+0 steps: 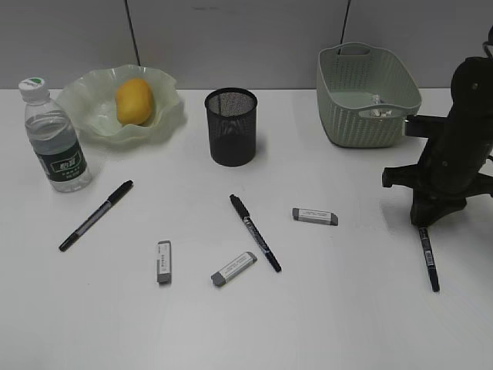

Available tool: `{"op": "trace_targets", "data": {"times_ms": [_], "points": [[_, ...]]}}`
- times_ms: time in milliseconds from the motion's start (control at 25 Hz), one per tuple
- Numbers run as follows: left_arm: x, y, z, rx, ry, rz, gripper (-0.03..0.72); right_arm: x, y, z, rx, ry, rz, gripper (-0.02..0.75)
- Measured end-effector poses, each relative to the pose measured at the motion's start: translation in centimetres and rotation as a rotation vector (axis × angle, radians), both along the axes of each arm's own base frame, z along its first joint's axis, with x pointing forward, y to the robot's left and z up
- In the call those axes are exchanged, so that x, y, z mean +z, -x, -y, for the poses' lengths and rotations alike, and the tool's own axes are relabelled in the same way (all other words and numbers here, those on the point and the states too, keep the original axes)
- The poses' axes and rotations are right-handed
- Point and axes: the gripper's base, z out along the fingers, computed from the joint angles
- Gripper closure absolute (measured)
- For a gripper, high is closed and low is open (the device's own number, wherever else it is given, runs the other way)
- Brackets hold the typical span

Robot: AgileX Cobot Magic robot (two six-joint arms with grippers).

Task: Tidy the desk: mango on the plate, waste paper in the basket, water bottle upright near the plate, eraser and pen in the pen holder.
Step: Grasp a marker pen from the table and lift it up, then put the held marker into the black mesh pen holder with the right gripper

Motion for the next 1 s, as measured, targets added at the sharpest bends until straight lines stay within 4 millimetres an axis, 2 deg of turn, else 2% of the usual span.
{"op": "trace_targets", "data": {"times_ms": [120,280,480,600,840,1000], "points": [[0.0,0.0,0.0,0.000,0.000,0.000,0.159,0.4,0.0,-0.3,0.040,0.000,0.010,0.590],[0.0,0.0,0.0,0.000,-0.001,0.000,0.159,2.7,0.2,-1.8,0.122,-0.009,0.078,0.590],[0.0,0.0,0.0,0.000,-0.001,-0.001,0.159,7.9,-0.2,-6.0,0.251,-0.052,0.249,0.590],[0.0,0.0,0.0,0.000,-0.001,-0.001,0.159,11.4,-1.2,-8.9,0.311,-0.090,0.386,0.590],[0.0,0.0,0.0,0.000,-0.001,-0.001,0.159,17.9,-3.2,-13.9,0.387,-0.198,0.754,0.592],[0.0,0.0,0.0,0.000,-0.001,-0.001,0.159,19.8,-3.6,-15.8,0.401,-0.271,0.974,0.592]]}}
